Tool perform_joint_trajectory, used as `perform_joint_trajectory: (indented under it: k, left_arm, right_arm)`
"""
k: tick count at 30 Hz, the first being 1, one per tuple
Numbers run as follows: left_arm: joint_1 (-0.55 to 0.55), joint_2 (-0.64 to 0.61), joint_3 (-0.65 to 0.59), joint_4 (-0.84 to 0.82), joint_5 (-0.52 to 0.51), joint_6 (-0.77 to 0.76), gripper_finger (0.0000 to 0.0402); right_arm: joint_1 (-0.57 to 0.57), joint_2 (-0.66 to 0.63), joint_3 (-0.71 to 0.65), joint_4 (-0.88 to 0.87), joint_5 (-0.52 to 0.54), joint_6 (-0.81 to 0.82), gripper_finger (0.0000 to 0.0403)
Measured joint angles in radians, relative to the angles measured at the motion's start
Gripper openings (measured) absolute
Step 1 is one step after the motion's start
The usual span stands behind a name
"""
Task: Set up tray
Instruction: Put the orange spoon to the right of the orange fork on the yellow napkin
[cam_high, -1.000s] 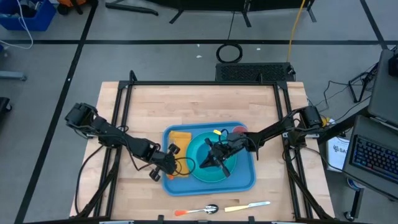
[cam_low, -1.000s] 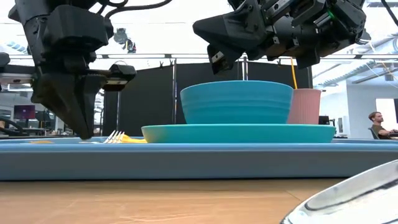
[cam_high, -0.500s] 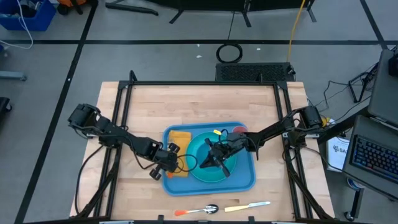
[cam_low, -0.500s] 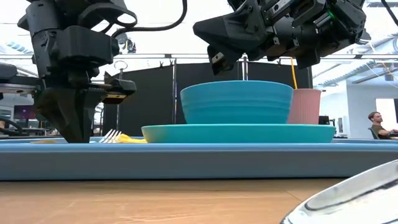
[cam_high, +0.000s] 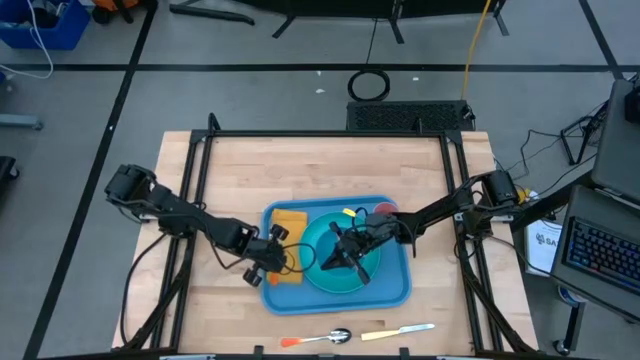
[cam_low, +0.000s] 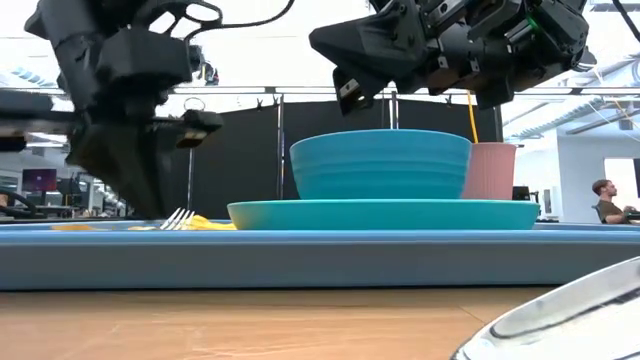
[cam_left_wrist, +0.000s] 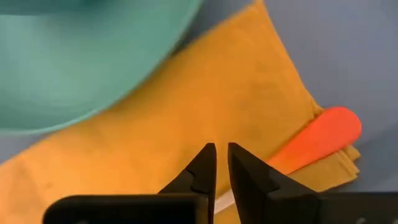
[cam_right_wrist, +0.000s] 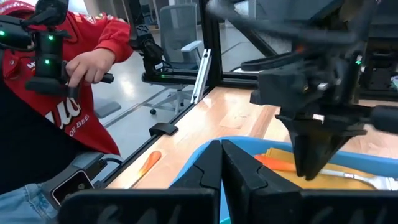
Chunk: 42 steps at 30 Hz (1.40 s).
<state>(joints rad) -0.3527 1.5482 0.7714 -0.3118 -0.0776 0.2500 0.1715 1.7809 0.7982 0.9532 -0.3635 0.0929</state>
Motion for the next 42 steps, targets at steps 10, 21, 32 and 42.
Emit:
perform_joint_trajectory:
  k: [10,21,32,42]
  left_arm:
    - [0.000,-0.163,0.000,0.013,-0.042,-0.114,0.0049]
    - [-0.036,-0.190,0.000,0.122,-0.085,-0.265,0.0049]
    - [-0.106,-0.161,0.000,0.304,-0.129,-0.229,0.0049]
    - [-0.096,-0.158,0.000,0.383,-0.125,-0.325,0.0049]
  right_arm:
    - [0.000,0.000,0.000,0.016,0.000,0.025,0.0000]
    - [0.010,-0.004,0.000,0.001,-0.007,0.078,0.0000]
    - [0.103,-0.198,0.001,-0.358,0.262,0.050,0.0000]
    - [0.167,-0.259,0.001,-0.520,0.340,0.044,0.0000]
